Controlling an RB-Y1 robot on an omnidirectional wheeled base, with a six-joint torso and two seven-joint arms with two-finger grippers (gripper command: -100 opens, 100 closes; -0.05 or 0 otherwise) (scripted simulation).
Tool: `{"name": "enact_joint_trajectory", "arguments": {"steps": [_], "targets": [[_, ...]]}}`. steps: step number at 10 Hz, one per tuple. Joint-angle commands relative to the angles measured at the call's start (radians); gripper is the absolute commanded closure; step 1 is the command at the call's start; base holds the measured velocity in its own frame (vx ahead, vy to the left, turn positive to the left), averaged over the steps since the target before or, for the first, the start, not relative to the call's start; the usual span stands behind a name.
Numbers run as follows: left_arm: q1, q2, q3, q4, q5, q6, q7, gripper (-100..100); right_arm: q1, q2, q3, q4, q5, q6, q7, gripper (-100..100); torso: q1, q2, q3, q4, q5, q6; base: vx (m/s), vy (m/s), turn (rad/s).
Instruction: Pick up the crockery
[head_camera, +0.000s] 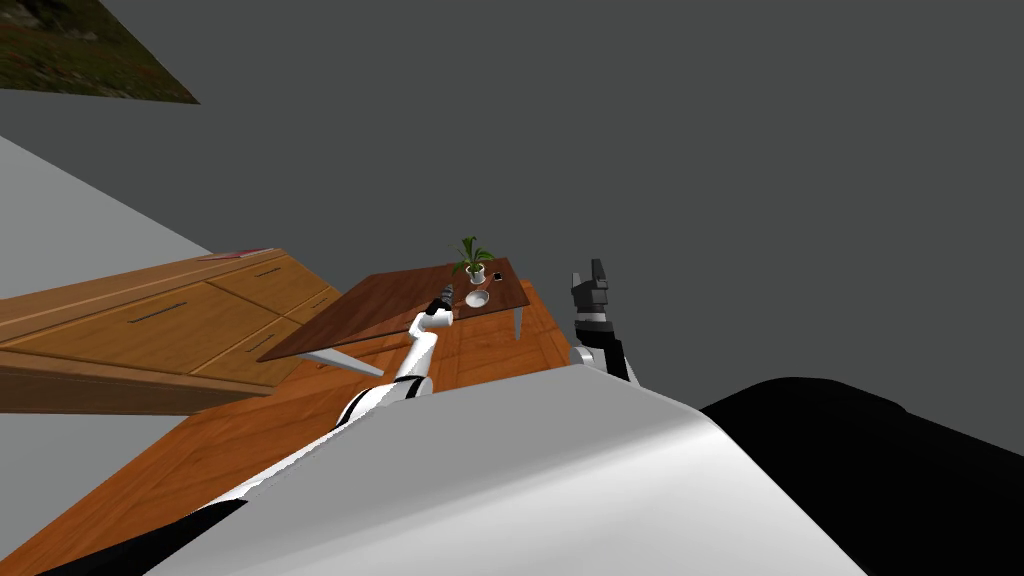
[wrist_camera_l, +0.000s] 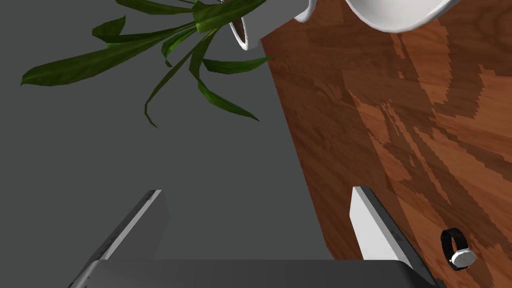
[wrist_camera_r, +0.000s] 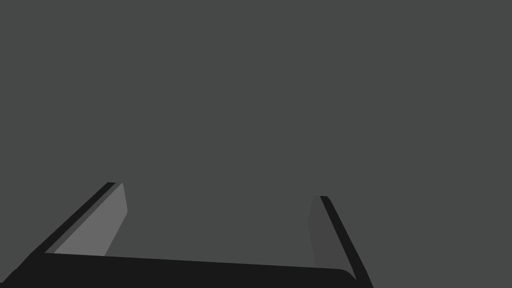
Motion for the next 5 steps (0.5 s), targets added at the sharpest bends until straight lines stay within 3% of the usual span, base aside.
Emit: {"name": "enact_joint_trajectory", "arguments": {"steps": [1, 2, 5], "targets": [[-0.018, 0.003, -0.005, 0.038, 0.002, 0.025, 0.001, -100, 0.000, 0.000, 0.000, 0.000, 0.000, 0.000, 0.000, 0, 0.000, 0.000, 0.000, 0.000, 0.000, 0.000, 0.009, -0.012, 0.001], [-0.057, 0.001, -0.010, 0.074, -0.003, 0.063, 0.001, -100, 0.000, 0.000, 0.000, 0.000, 0.000, 0.000, 0.000, 0, 0.000, 0.000, 0.000, 0.000, 0.000, 0.000, 0.017, -0.013, 0.005], [-0.094, -0.003, -0.016, 0.153, -0.007, 0.101, 0.002, -100, 0.000, 0.000, 0.000, 0.000, 0.000, 0.000, 0.000, 0, 0.000, -0.002, -0.001, 0.000, 0.000, 0.000, 0.024, -0.009, 0.000]]}}
